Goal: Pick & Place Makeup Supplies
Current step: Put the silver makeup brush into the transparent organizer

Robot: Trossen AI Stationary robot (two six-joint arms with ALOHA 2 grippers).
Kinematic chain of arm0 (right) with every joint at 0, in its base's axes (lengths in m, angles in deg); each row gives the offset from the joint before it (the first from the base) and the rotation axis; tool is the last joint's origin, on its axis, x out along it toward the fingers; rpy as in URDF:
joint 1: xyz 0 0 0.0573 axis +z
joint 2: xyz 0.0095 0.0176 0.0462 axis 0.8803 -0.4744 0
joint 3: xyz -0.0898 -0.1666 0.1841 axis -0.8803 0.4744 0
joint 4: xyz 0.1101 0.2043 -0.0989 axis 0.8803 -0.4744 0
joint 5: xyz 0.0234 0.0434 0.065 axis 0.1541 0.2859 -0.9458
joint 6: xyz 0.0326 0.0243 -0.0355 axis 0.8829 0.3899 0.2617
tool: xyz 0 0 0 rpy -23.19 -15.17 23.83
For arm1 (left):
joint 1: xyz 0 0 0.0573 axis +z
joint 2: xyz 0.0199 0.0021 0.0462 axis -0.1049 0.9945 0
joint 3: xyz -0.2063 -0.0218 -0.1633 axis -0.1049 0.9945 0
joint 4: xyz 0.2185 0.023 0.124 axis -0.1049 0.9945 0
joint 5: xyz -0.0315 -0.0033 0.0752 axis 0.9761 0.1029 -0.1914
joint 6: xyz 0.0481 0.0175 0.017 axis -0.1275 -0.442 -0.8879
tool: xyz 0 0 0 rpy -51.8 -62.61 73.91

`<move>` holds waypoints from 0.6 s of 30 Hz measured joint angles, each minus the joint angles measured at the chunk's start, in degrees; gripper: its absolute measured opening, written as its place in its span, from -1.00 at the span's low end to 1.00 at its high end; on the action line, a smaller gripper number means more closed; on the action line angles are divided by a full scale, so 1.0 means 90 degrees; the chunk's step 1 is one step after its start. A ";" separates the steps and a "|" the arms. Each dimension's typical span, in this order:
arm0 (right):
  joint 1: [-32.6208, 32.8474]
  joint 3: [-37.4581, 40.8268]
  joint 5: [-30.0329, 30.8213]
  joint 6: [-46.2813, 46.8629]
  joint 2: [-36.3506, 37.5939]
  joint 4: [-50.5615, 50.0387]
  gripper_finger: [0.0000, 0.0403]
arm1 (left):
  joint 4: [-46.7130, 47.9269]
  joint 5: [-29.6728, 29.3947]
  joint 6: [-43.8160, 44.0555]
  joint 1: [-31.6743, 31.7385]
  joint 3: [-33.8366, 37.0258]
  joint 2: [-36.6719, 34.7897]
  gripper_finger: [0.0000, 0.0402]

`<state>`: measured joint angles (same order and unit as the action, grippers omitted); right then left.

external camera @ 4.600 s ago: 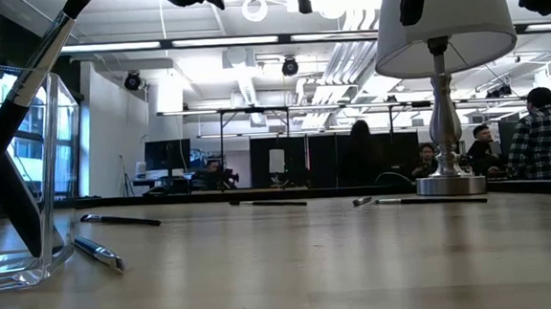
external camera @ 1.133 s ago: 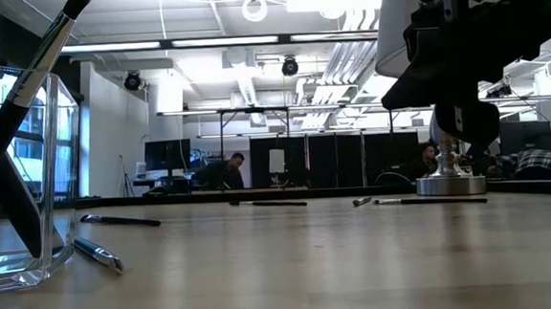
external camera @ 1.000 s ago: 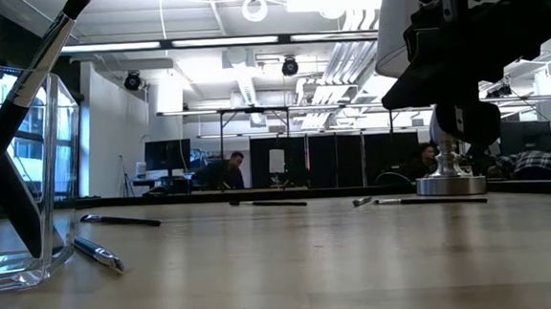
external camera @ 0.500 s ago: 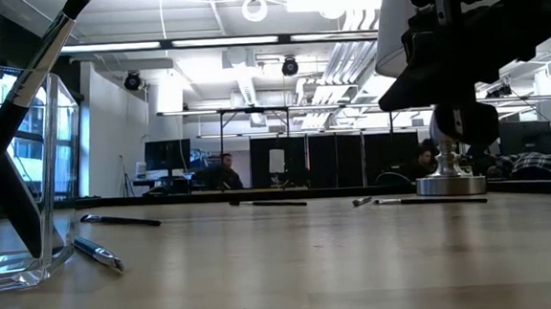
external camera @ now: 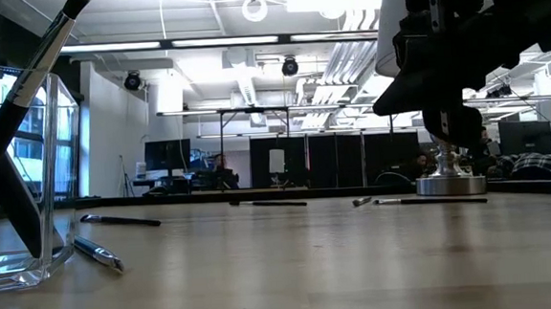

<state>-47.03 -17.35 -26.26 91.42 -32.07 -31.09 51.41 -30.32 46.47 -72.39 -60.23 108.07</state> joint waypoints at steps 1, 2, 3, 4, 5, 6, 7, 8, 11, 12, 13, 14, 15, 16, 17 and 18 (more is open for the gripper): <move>-0.0039 0.0000 -0.0050 -0.0095 0.0000 0.0002 -1.00 | -0.0002 -0.0199 -0.0250 0.0000 0.0000 -0.0166 -0.98; -0.0078 0.0000 -0.0115 -0.0195 0.0000 0.0000 -1.00 | -0.0001 -0.0398 -0.0495 0.0008 0.0000 -0.0327 -0.99; -0.0122 0.0000 -0.0180 -0.0311 0.0000 0.0000 -1.00 | 0.0002 -0.0600 -0.0684 0.0053 0.0000 -0.0472 -0.99; -0.0163 0.0000 -0.0223 -0.0430 0.0000 0.0000 -1.00 | -0.0008 -0.0771 -0.0835 0.0126 0.0000 -0.0600 -0.99; -0.0207 0.0000 -0.0271 -0.0560 0.0000 0.0000 -1.00 | -0.0016 -0.0869 -0.0940 0.0249 -0.0002 -0.0712 -0.99; -0.0250 0.0000 -0.0325 -0.0695 0.0000 0.0000 -1.00 | 0.0005 -0.0901 -0.1017 0.0394 -0.0002 -0.0812 -0.99; -0.0303 0.0000 -0.0376 -0.0832 0.0000 0.0000 -1.00 | 0.0035 -0.0896 -0.1074 0.0548 -0.0002 -0.0905 -0.99; -0.0355 0.0000 -0.0464 -0.0949 0.0000 0.0000 -1.00 | 0.0030 -0.0841 -0.1106 0.0714 -0.0002 -0.0982 -0.99; -0.0516 0.0000 -0.0773 -0.1277 0.0000 0.0000 -1.00 | -0.0024 0.0195 -0.1031 0.1300 -0.0002 -0.1147 -1.00; -0.0565 0.0000 -0.0895 -0.1357 0.0000 0.0000 -1.00 | -0.0074 0.0638 -0.0898 0.1504 -0.0002 -0.1149 -1.00; -0.0606 0.0000 -0.1020 -0.1435 0.0000 0.0000 -1.00 | -0.0111 0.1025 -0.0737 0.1682 -0.0002 -0.1142 -1.00; -0.0642 0.0000 -0.1125 -0.1500 0.0000 -0.0002 -1.00 | -0.0142 0.1348 -0.0572 0.1832 -0.0002 -0.1139 -1.00; -0.0663 0.0000 -0.1217 -0.1567 0.0000 -0.0002 -1.00 | -0.0159 0.1573 -0.0432 0.1940 -0.0015 -0.1139 -1.00; -0.0681 0.0000 -0.1310 -0.1655 0.0000 0.0000 -1.00 | -0.0129 0.1706 -0.0344 0.2002 -0.0051 -0.1139 -1.00; -0.0698 0.0000 -0.1357 -0.1729 0.0000 -0.0001 -1.00 | -0.0076 0.1760 -0.0327 0.2018 -0.0098 -0.1139 -1.00; -0.0717 0.0000 -0.1394 -0.1795 0.0000 -0.0002 -1.00 | 0.0009 0.1767 -0.0336 0.2011 -0.0161 -0.1139 -1.00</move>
<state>-53.48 -17.35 -38.81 75.27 -32.07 -31.11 51.49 -14.41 43.45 -54.29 -61.67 97.82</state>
